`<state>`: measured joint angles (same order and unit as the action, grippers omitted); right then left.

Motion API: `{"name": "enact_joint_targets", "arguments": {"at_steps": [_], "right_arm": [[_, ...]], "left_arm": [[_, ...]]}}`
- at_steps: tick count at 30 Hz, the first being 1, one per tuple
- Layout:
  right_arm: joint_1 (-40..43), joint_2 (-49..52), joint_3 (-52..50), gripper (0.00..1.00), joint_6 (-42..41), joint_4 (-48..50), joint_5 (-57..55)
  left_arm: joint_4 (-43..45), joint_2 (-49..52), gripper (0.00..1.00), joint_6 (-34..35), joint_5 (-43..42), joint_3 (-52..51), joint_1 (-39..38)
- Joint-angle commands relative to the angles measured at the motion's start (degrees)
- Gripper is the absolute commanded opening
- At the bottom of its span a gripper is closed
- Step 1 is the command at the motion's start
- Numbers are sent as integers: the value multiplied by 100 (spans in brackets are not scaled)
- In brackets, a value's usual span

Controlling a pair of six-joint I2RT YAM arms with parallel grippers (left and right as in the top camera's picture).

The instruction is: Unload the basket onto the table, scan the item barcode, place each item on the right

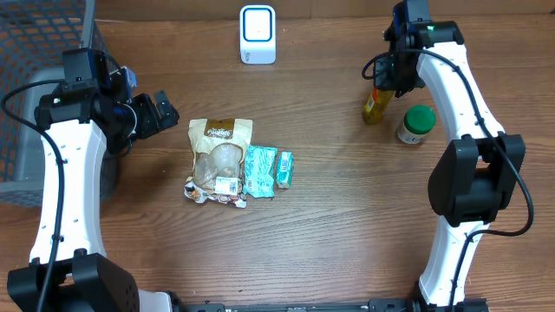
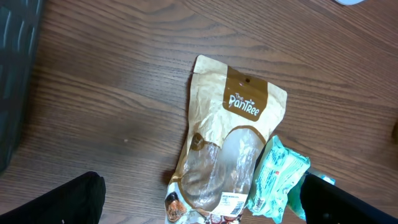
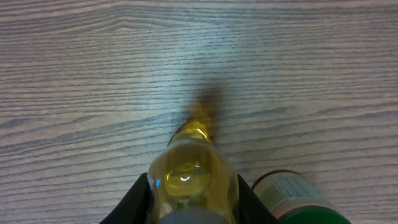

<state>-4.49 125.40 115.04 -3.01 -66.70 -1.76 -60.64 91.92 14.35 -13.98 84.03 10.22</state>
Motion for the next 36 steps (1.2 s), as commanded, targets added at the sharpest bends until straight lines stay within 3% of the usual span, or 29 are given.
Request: {"name": "enact_joint_targets", "arguments": {"at_steps": [1,3,6,7,10,19,29,36], "right_arm": [[17,-175,-66,8,-24,-33,-168],[17,-175,-66,9,-24,-52,-210],[17,-175,-66,19,-24,-101,-205],[17,-175,-66,31,-24,-125,-203],[17,-175,-66,100,-24,-175,-201],[7,-372,203,100,-24,-337,-201],[31,-1453,487,100,-186,-323,-415],[748,-1832,487,100,-498,-527,-811]], "left_arm": [[2,-33,100,-151,-46,125,-17],[2,-33,99,-151,-46,125,-17],[2,-33,100,-153,-46,125,-17],[2,-33,99,-151,-46,125,-17],[2,-33,100,-151,-46,125,-17],[2,-33,100,-151,-46,125,-17],[0,-33,100,-151,-46,125,-17],[2,-33,100,-151,-46,125,-17]]}}
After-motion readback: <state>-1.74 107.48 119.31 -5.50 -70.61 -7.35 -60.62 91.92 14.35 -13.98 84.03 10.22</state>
